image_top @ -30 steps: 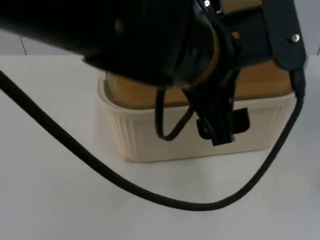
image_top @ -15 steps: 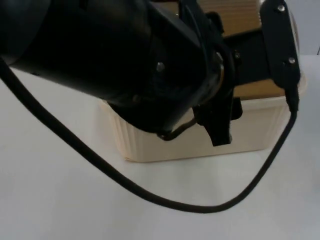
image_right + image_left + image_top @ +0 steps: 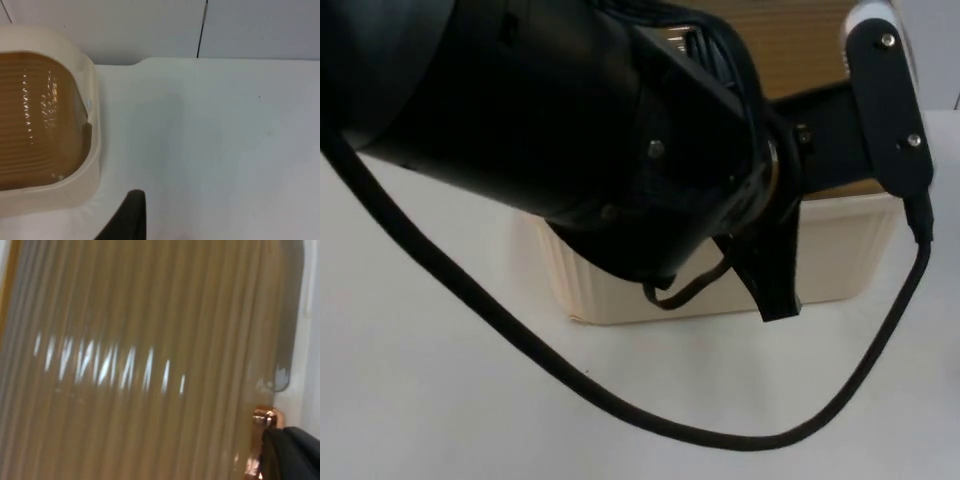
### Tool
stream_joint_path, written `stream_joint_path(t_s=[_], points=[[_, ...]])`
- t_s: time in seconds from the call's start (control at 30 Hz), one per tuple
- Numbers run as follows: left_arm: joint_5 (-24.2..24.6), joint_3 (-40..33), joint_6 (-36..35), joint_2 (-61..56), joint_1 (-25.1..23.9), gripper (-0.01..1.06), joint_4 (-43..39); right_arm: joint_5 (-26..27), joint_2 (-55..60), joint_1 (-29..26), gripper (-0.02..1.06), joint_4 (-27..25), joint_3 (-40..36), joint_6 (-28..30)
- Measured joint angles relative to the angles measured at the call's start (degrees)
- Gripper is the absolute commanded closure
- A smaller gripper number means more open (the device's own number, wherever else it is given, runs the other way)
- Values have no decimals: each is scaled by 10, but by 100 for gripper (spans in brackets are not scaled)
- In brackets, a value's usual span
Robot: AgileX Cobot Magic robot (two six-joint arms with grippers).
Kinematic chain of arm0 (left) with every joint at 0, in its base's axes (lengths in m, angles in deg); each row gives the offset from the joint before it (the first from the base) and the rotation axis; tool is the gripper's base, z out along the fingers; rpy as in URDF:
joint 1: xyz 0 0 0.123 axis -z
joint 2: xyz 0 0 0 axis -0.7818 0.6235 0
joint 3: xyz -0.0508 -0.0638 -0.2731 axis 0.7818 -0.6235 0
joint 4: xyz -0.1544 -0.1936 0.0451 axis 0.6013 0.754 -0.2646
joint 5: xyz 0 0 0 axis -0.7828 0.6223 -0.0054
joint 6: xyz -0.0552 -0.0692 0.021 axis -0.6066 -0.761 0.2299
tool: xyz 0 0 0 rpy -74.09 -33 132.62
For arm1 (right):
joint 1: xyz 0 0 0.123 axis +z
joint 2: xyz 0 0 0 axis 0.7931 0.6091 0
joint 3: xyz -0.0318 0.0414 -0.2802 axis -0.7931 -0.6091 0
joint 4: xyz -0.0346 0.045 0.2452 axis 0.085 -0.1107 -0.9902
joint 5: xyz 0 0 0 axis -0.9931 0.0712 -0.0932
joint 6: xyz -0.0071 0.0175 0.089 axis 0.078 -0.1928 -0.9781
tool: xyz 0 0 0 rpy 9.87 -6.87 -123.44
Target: Open the box lid with the left hand, place the block into the box with the right hand, then close the box lid with the left hand.
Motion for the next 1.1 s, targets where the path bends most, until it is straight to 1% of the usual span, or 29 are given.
stream_joint_path(t_s=[0.07, 0.2, 0.33, 0.4, 0.47, 0.57, 0.6, 0.7, 0.8, 0.93, 0.97, 1.1], points=[[-9, 0, -1, 0, -3, 105, 10, 0, 0, 0, 3, 0, 0, 0], [-29, 0, -1, 0, -13, 105, 55, 0, 0, 0, 3, 0, 0, 0], [-30, 0, 0, 0, -24, 105, 93, 0, 0, 0, 3, 0, 0, 0], [-32, 0, 18, 1, -24, 105, 112, 0, 0, 0, 3, 0, 0, 0], [-35, 0, 23, 2, -24, 105, 112, 0, 0, 0, 3, 0, 0, 0], [-57, 0, 46, 10, -24, 105, 112, 0, 0, 0, 3, 0, 0, 0], [-57, 0, 46, 10, -24, 105, 112, 0, 0, 0, 3, 0, 0, 0], [-85, 0, 68, 12, -24, 105, 112, 0, 0, 0, 3, 0, 0, 0], [-92, 0, 76, 12, -24, 105, 112, 0, 0, 0, 3, 0, 0, 0], [-105, 0, 117, 12, -33, 105, 116, 0, 0, 0, 3, 0, 0, 0], [-105, 0, 117, 12, -33, 105, 116, 0, 0, 0, 3, 0, 0, 0], [-117, 0, 142, 12, -55, 105, 136, 0, 0, 0, 3, 0, 0, 0]])
